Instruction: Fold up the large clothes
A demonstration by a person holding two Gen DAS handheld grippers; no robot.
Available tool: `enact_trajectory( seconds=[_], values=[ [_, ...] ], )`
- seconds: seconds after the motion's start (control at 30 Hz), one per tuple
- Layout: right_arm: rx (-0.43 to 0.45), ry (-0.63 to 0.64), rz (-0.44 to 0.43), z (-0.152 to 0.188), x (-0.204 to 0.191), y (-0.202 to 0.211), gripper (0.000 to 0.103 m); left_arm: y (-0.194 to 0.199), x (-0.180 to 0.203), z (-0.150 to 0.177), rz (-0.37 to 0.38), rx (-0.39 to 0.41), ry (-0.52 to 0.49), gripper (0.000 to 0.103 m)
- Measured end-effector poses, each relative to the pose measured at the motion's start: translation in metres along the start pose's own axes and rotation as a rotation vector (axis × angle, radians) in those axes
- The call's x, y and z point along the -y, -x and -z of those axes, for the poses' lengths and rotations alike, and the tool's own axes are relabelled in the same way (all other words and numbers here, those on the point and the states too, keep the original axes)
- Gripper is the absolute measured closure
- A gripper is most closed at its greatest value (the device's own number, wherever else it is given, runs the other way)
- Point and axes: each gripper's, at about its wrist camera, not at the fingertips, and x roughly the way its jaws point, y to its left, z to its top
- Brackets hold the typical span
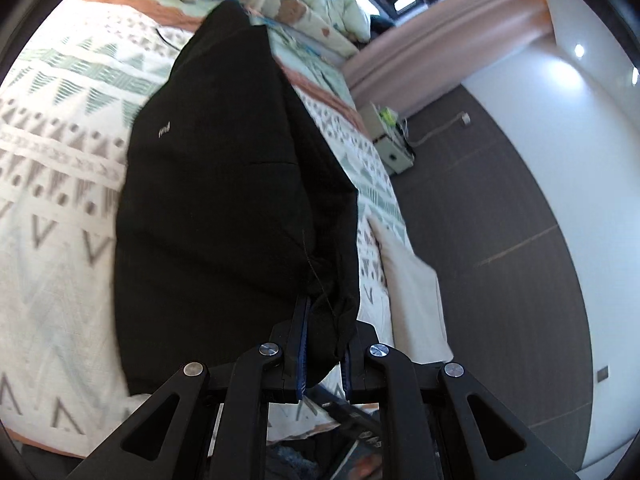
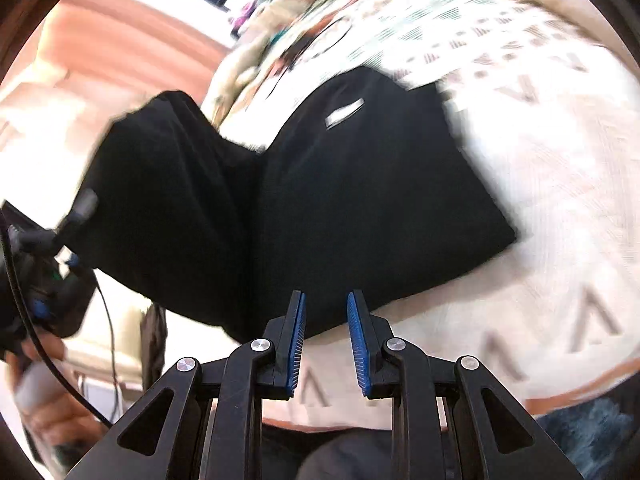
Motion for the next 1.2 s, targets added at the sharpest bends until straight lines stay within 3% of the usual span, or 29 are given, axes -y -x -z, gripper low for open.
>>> enact_trajectory(
  seconds=[0.33, 0.43, 0.5, 0.57, 0.63, 0.73, 1.0, 1.03, 1.1, 1.13, 1.2],
  values=[
    [0.089, -0.105, 0.04, -0.004, 0.047, 0.047, 0.079, -0.097, 0.009, 0.027, -0.065, -0.175, -0.001, 0.089],
    [0.112, -0.103, 0.025, -0.006, 0.042, 0.054, 0.077, -0.102, 0.011, 0.028, -0.047, -0.194, -0.004, 0.074],
    [0.128, -0.093, 0.013, -0.009, 0.037, 0.058, 0.067, -0.099, 0.007, 0.026, 0.034, -0.205, 0.023, 0.057],
    [0.147, -0.087, -0.006, -0.012, 0.034, 0.058, 0.042, -0.095, 0.004, 0.022, 0.096, -0.229, 0.043, 0.045],
    [0.165, -0.072, -0.026, -0.016, 0.028, 0.056, 0.038, -0.085, -0.003, 0.019, 0.058, -0.2, 0.039, 0.038],
    [0.142, -0.044, -0.053, -0.021, 0.014, 0.044, 0.038, -0.065, -0.017, 0.016, -0.004, -0.142, 0.029, 0.038],
    [0.067, -0.02, -0.015, -0.022, -0.001, -0.006, 0.038, -0.016, -0.074, 0.016, -0.136, -0.058, 0.114, 0.038],
    [0.067, -0.019, -0.006, -0.022, -0.002, -0.009, 0.038, -0.009, -0.081, 0.015, -0.16, -0.046, 0.123, 0.038],
    [0.056, -0.006, 0.004, -0.024, -0.003, -0.017, 0.061, 0.003, -0.089, 0.015, -0.207, -0.025, 0.138, 0.038],
    [0.048, -0.005, -0.01, -0.026, -0.002, -0.02, 0.088, 0.003, -0.094, 0.015, -0.225, -0.02, 0.143, 0.038],
    [0.053, -0.018, -0.035, -0.031, 0.004, -0.021, 0.09, 0.005, -0.107, 0.015, -0.256, -0.016, 0.158, 0.038]
  ],
)
